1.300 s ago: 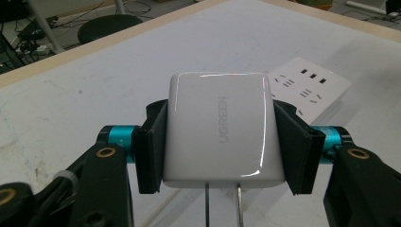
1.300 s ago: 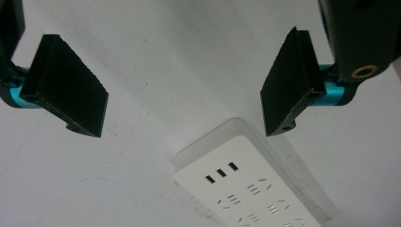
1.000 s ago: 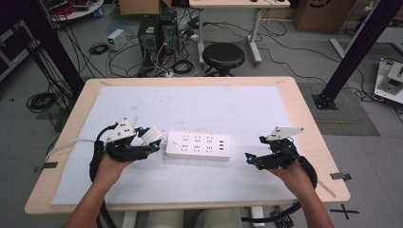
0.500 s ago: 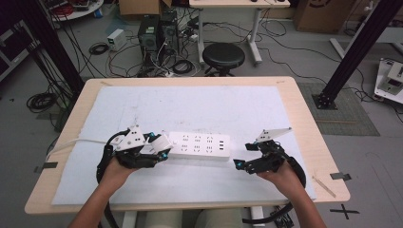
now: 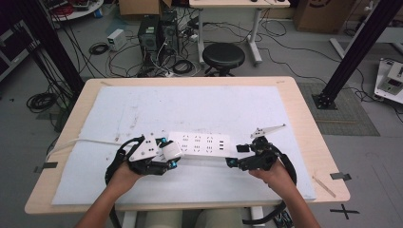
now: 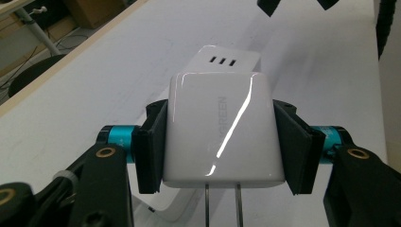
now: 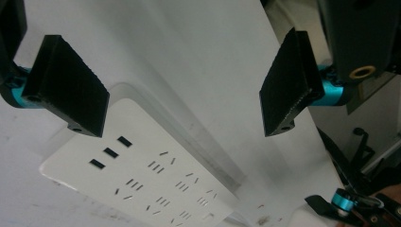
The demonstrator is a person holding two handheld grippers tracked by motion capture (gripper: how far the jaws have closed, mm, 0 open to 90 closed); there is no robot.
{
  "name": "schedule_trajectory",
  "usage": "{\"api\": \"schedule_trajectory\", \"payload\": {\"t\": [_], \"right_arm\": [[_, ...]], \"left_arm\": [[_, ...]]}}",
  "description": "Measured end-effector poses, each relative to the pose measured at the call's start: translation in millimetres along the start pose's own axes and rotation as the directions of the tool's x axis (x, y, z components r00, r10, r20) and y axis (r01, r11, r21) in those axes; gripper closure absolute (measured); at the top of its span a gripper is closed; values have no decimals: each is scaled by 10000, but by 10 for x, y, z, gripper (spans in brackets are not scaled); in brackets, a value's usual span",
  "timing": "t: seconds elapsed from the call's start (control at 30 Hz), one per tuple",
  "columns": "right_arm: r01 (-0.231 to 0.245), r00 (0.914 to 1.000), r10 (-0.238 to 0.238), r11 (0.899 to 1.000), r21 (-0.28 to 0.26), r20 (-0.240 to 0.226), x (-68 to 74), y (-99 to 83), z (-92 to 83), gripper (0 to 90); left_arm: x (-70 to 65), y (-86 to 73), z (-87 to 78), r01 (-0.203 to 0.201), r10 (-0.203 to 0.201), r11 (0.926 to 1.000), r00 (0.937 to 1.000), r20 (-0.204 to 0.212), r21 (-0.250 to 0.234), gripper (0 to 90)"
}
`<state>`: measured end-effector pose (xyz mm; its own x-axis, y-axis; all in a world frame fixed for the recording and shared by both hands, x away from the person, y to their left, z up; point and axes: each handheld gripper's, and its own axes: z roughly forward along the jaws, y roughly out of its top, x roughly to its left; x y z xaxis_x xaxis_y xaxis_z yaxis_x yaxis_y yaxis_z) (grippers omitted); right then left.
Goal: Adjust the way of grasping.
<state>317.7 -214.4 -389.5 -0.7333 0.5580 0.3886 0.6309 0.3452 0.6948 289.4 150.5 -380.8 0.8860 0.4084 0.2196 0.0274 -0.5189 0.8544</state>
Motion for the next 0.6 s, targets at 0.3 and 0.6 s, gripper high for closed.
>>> {"api": "schedule_trajectory", "payload": {"t": [0.3,0.6], "right_arm": [[-425,9952,424,9991,-1,-880,63,91,177,168],[-918,9774,944,9955,228,-1893,142,249,337,168]], "left_arm": [[-60,29,114,-546,548,9985,9979,340,-49,425],[-85,59,189,-1010,1029,9944,9925,658,-321,425]]}}
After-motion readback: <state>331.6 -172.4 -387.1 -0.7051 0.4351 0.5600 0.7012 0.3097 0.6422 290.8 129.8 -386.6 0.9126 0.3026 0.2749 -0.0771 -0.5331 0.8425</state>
